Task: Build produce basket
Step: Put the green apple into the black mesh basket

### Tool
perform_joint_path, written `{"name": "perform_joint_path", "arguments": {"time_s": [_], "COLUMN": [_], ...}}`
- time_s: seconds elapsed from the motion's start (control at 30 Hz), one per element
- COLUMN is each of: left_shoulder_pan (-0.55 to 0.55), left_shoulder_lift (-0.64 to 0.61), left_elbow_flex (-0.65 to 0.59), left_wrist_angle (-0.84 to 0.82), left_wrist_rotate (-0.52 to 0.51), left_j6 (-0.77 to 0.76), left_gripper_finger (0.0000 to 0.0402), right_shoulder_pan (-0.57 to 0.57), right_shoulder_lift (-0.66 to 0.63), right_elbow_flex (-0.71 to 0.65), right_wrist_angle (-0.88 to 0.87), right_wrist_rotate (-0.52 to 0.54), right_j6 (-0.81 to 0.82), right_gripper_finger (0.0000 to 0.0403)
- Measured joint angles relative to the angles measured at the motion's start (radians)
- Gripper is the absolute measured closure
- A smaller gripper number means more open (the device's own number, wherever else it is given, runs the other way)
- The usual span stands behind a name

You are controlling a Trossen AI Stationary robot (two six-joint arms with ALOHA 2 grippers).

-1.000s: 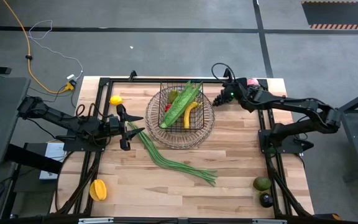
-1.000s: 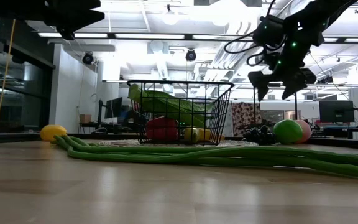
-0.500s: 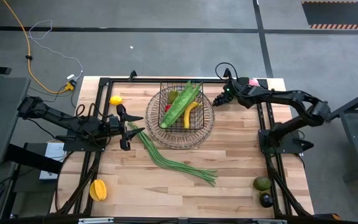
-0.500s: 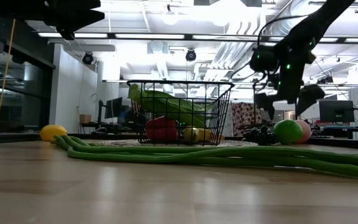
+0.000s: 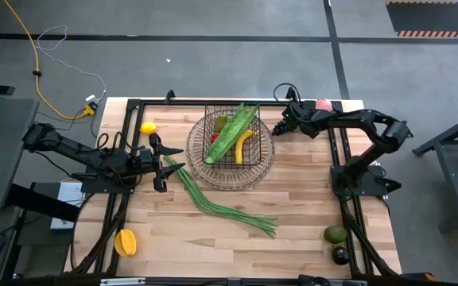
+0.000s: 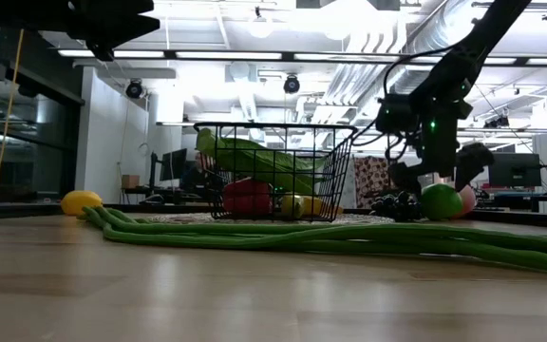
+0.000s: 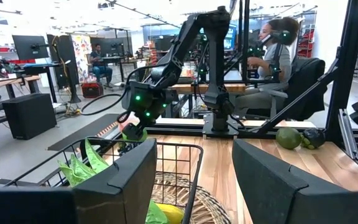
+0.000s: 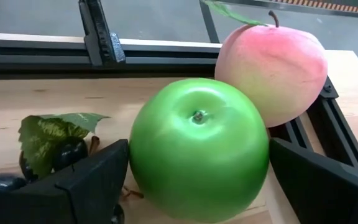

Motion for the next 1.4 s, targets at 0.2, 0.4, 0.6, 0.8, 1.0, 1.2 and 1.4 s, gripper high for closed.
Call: {"name": "perform_joint_path", "arguments": {"time_s": [0.2,0.4,0.6,0.8,1.0,1.2,1.4], "left_shoulder_pan": [0.000,0.000,0.000,0.000,0.000,0.000,0.000], "left_shoulder_lift": [0.000,0.000,0.000,0.000,0.000,0.000,0.000], "left_elbow_flex": [0.000,0.000,0.000,0.000,0.000,0.000,0.000], "left_wrist_angle": [0.000,0.000,0.000,0.000,0.000,0.000,0.000], "left_wrist_rotate": [0.000,0.000,0.000,-0.002,-0.006,-0.019,-0.020], "left_j6": [0.000,0.000,0.000,0.000,0.001,0.000,-0.007], "left_gripper_finger": [0.0202,0.0202,0.0202,0.0202,0.0202,0.0202,0.0202], "right_shoulder_pan": [-0.017,-0.022,0.001,0.082,0.270,0.533,0.720], "right_shoulder_lift": [0.004,0.004,-0.050,-0.233,-0.482,-0.611,-0.569], "right_elbow_flex": [0.001,0.001,-0.003,-0.003,-0.003,-0.019,-0.091], "right_wrist_angle": [0.003,0.001,-0.027,-0.026,0.014,0.210,0.565], "right_wrist_rotate": [-0.011,-0.018,-0.072,-0.062,-0.056,-0.107,-0.159], "right_j6": [0.001,-0.010,-0.059,-0.120,-0.217,-0.337,-0.468], "right_gripper_finger": [0.0033,0.0058,0.0092,0.0098,0.0099,0.0100,0.0100]}}
